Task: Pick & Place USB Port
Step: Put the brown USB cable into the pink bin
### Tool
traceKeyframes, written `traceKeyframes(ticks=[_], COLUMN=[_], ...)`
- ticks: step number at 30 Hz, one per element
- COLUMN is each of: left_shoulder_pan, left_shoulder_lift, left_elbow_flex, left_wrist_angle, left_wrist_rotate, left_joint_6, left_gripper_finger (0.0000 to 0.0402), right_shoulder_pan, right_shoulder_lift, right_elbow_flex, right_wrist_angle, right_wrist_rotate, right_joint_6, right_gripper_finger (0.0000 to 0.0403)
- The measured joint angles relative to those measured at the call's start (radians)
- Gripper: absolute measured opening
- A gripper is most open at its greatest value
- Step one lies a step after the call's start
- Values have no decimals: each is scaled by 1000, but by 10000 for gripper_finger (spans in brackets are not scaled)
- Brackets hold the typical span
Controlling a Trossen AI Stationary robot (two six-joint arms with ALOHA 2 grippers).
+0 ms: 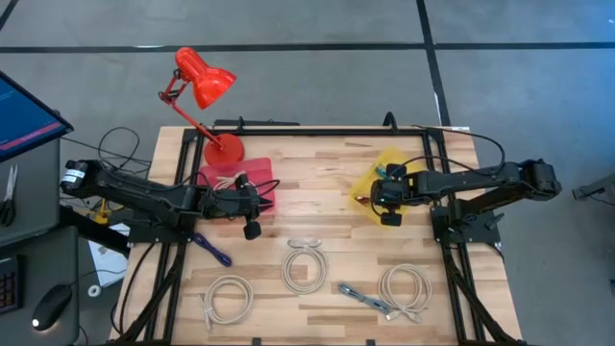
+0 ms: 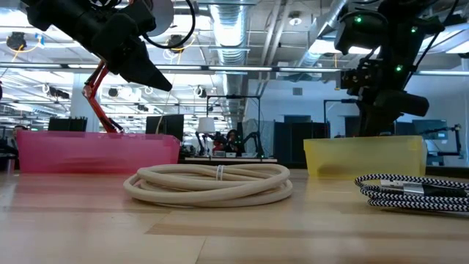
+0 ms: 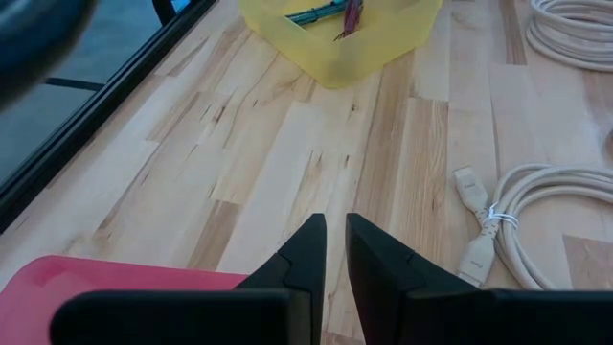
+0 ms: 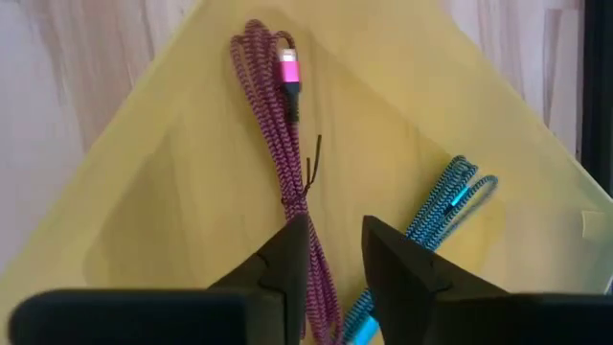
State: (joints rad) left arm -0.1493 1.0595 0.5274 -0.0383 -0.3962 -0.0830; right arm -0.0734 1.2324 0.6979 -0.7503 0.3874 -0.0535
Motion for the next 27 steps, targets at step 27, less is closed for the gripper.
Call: traceKeyframes(ticks=[27], left_shoulder_pan=[0], left_shoulder_lift=[0], left_elbow_flex=[0], left_wrist_angle=[0], left_wrist_rotate=[0], left_joint_6=[0], left_gripper_finger=[43], right_shoulder_pan=[136], right_shoulder_lift=[-1], right_elbow_flex=[352], right_wrist_angle=[100], right_wrist_rotate=[-5], right_joint_6=[184], right_gripper_finger=[102])
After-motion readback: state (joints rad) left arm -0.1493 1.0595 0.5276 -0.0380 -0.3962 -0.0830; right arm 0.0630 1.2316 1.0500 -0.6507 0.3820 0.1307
